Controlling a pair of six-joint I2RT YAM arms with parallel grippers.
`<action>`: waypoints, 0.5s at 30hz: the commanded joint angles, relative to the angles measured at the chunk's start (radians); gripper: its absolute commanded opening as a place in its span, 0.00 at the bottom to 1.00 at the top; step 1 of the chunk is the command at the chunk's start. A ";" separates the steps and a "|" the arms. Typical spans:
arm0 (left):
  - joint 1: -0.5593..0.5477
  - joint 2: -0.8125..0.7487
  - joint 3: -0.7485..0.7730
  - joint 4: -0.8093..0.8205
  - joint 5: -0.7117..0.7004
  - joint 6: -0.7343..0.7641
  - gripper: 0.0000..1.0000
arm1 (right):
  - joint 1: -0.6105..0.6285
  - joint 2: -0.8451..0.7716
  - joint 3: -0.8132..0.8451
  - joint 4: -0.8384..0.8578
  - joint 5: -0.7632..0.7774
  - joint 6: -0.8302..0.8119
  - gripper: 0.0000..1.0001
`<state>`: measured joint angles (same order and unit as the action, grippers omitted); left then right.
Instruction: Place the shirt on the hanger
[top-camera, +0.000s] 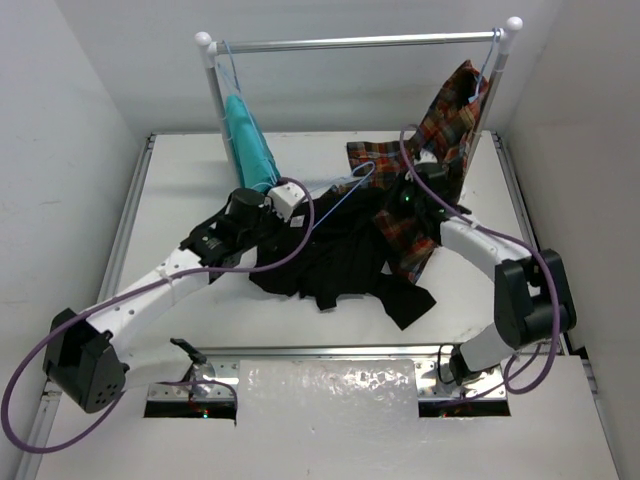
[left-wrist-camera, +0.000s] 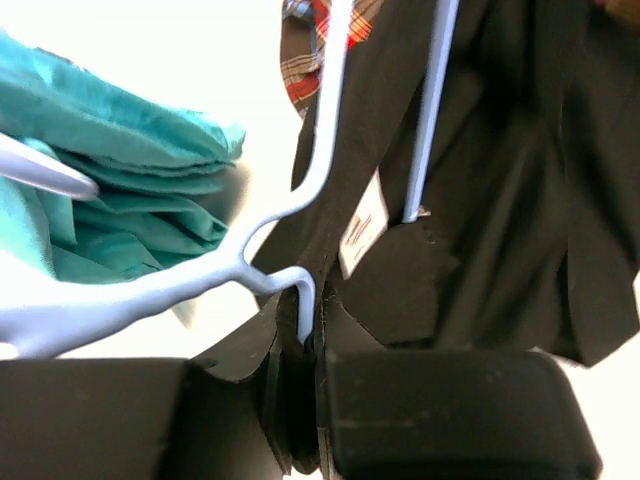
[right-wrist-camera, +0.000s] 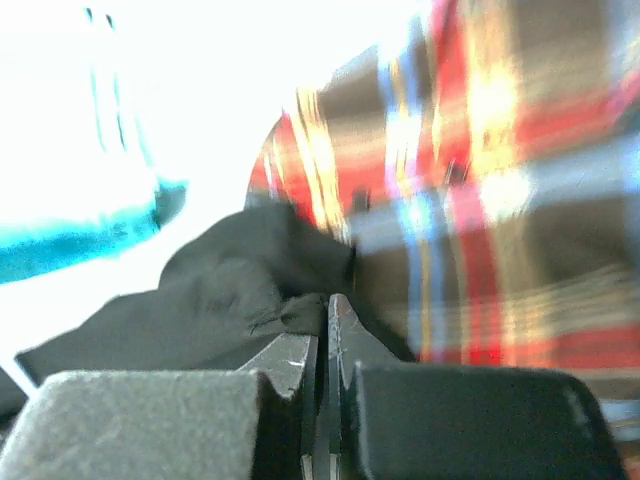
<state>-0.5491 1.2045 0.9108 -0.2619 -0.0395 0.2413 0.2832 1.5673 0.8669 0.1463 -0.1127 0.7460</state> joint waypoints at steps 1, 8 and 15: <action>0.003 -0.069 -0.030 0.033 -0.013 0.213 0.00 | -0.016 -0.087 0.148 -0.116 0.132 -0.145 0.00; -0.012 -0.069 -0.068 0.023 0.015 0.395 0.00 | -0.016 -0.124 0.219 -0.143 0.180 -0.233 0.00; -0.014 0.015 -0.041 -0.017 -0.099 0.377 0.00 | 0.048 -0.171 0.259 -0.206 0.219 -0.398 0.00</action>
<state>-0.5644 1.1908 0.8402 -0.2287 -0.0494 0.5968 0.3115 1.4471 1.0618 -0.0483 0.0086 0.4709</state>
